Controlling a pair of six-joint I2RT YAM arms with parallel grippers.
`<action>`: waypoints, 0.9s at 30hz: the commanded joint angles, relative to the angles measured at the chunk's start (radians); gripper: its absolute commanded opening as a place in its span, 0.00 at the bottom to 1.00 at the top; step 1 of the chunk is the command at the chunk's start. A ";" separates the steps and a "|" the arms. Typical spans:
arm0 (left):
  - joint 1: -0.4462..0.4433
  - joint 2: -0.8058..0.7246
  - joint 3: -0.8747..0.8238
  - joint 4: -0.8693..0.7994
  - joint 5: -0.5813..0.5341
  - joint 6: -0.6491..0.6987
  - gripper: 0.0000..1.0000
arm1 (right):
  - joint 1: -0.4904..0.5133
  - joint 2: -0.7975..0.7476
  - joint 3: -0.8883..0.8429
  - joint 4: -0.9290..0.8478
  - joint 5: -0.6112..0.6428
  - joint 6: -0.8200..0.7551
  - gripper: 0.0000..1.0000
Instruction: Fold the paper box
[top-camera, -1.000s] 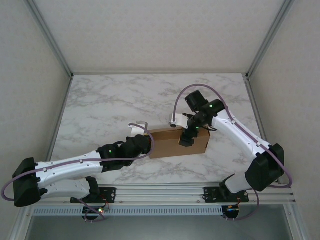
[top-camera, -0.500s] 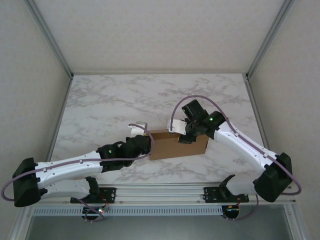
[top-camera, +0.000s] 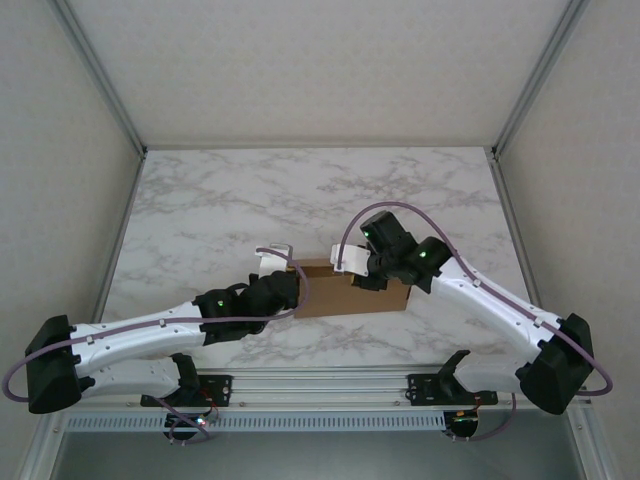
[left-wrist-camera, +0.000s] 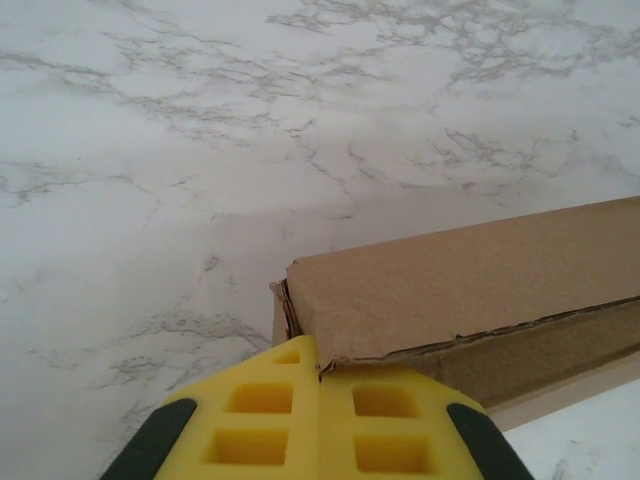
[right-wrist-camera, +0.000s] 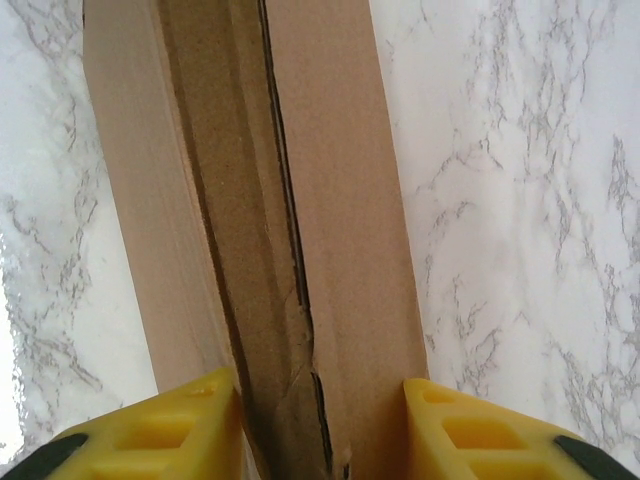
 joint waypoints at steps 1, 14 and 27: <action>0.005 -0.014 -0.005 -0.040 -0.038 0.032 0.00 | 0.022 0.011 -0.022 0.076 0.035 0.034 0.23; 0.045 -0.024 0.028 -0.063 0.032 0.058 0.00 | -0.003 -0.192 0.057 0.002 -0.075 0.243 0.72; 0.095 -0.052 0.017 -0.065 0.058 0.089 0.00 | -0.260 -0.457 -0.055 -0.165 0.075 0.254 0.45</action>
